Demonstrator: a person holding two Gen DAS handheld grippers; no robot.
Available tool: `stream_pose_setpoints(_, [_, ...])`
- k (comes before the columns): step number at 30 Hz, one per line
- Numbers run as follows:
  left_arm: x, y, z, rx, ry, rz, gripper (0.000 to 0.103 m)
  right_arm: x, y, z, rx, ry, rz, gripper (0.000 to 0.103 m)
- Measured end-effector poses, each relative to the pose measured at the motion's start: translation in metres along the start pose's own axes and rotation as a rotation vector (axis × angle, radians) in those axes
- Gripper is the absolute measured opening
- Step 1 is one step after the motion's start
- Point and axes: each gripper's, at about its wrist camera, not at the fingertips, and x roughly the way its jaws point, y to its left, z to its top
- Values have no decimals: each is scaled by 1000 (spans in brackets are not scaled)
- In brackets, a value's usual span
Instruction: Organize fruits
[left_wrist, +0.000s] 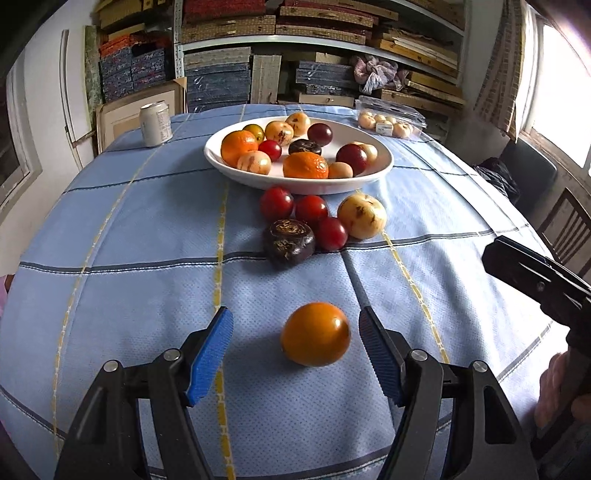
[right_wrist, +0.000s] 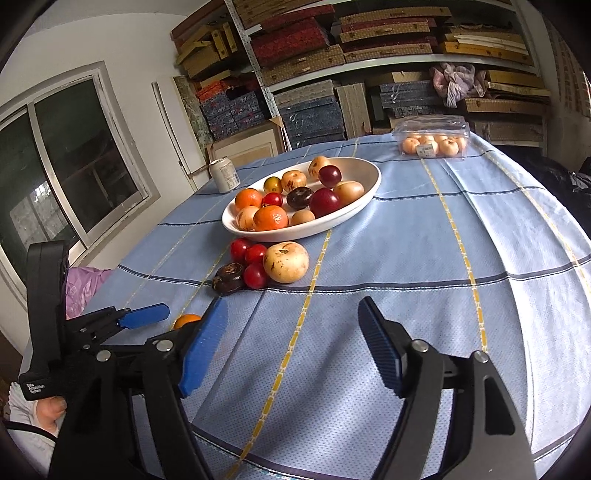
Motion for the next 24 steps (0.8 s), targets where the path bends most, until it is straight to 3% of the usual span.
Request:
stream_pose_setpoints(6, [4, 1, 0, 2, 16, -11, 61, 0, 0, 0, 1, 0, 0, 72])
stream_pose_setpoints(10, [5, 0, -1, 3, 34, -33, 45, 0, -1, 0, 1, 0, 1, 72])
stream_pose_setpoints(13, [6, 1, -1, -1, 39, -39, 40, 0, 0, 0, 1, 2, 1, 72])
stream_pose_setpoints(24, [1, 1, -1, 5, 20, -16, 39, 28, 13, 14, -73, 80, -38, 72])
